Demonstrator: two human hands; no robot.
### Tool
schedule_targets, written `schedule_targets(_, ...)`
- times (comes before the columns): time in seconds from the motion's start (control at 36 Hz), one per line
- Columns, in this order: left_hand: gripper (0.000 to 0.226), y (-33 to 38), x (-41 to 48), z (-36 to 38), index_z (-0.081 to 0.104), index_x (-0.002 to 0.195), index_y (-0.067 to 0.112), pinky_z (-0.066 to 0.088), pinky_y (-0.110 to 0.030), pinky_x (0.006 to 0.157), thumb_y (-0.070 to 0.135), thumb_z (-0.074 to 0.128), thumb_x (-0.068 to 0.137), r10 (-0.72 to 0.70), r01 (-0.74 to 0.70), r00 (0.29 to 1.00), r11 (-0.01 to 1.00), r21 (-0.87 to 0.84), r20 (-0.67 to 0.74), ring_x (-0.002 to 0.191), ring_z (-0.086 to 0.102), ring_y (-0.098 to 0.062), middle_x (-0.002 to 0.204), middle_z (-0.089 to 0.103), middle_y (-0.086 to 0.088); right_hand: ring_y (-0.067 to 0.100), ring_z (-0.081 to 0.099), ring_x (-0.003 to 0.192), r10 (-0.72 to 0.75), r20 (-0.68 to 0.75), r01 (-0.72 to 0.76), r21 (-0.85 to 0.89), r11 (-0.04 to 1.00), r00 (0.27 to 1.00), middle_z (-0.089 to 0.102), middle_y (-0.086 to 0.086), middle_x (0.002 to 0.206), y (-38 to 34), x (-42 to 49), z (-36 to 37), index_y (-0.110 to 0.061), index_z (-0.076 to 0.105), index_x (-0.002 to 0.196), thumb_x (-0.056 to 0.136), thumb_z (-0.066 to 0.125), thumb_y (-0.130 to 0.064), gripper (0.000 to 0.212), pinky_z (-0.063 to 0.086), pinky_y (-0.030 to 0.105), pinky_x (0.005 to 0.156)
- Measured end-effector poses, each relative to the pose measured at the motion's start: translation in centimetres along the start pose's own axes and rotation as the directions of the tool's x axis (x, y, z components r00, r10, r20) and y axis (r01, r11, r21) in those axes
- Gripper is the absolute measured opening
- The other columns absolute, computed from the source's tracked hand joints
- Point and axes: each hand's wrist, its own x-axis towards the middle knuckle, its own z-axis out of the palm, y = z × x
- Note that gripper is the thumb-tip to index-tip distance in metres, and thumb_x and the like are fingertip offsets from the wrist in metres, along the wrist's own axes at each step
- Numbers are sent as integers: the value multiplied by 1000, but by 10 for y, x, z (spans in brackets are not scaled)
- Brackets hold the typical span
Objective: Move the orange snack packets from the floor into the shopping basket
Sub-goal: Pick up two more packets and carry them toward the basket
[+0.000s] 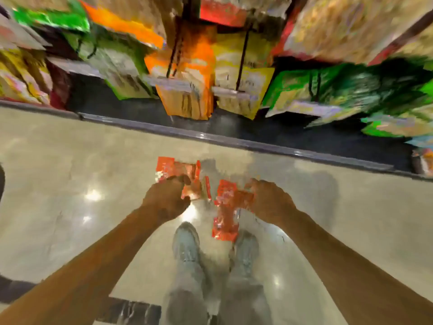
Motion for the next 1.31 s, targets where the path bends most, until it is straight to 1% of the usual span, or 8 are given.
schedule_targets(0.25, 47, -99, 176, 191, 53, 134, 20, 44, -44, 104, 26, 59, 88, -33, 13, 991, 988, 151, 129, 129, 51, -29, 139, 54, -7, 32, 62, 104, 39, 68, -29, -141, 990, 997, 61, 9, 110, 65, 157, 175, -20, 54, 118, 88, 62, -45, 39, 50, 51, 92)
schedule_targets(0.47, 69, -137, 226, 260, 39, 137, 21, 49, -52, 80, 17, 67, 75, 4, 74, 951, 968, 240, -309, 102, 51, -42, 129, 46, -18, 39, 52, 118, 39, -105, -63, -245, 967, 994, 46, 15, 134, 91, 209, 243, -17, 37, 141, 64, 86, -44, 95, 44, 56, 97)
schedule_targets(0.72, 57, -122, 221, 255, 52, 122, 9, 42, -55, 85, 24, 78, 74, -50, 127, 952, 963, 240, -303, 105, 50, -41, 115, 54, -19, 35, 54, 117, 163, -39, -160, 58, 985, 986, 53, 10, 128, 87, 210, 222, -28, 41, 140, 68, 84, -39, 85, 53, 47, 88)
schedule_targets(0.86, 48, -115, 224, 247, 54, 113, 12, 37, -53, 92, 26, 78, 74, -134, 183, 958, 967, 178, -253, 106, 52, -38, 111, 57, -16, 27, 68, 106, 151, 12, -151, 189, 970, 988, 70, 1, 117, 90, 207, 219, -35, 45, 135, 68, 81, -58, 80, 56, 48, 91)
schedule_targets(0.97, 31, -107, 215, 237, 52, 104, 19, 51, -41, 78, 20, 70, 79, -229, 223, 966, 973, -60, -118, 88, 65, -35, 94, 69, -6, 22, 69, 97, 158, 69, -172, 316, 933, 985, 72, -2, 108, 93, 191, 202, -21, 62, 117, 65, 78, -67, 71, 58, 35, 82)
schedule_targets(1.08, 24, -89, 185, 208, 69, 103, 20, 50, -35, 73, 19, 71, 79, -285, 256, 956, 926, -277, -70, 93, 65, -30, 101, 71, -5, 11, 68, 80, 193, -6, -172, 422, 890, 981, 64, -10, 89, 86, 158, 164, -22, 62, 100, 83, 75, -33, 24, 41, 6, 54)
schedule_targets(1.14, 22, -73, 160, 179, 71, 101, 18, 51, -35, 74, 20, 74, 79, -330, 270, 942, 852, -448, -59, 87, 66, -28, 97, 70, -4, 2, 60, 66, 189, -50, -145, 466, 873, 981, 59, -12, 88, 76, 135, 132, -20, 61, 100, 88, 71, -24, 17, 40, 3, 44)
schedule_targets(1.31, 14, -16, 62, 64, 69, 86, 16, 62, -42, 61, 12, 79, 76, -305, 170, 952, 532, -829, -1, 65, 71, -23, 84, 70, -5, 0, 57, 66, 173, -141, -40, 653, 757, 975, 56, -28, 76, 21, 43, 7, -31, 54, 82, 86, 72, -34, 19, 36, 7, 56)
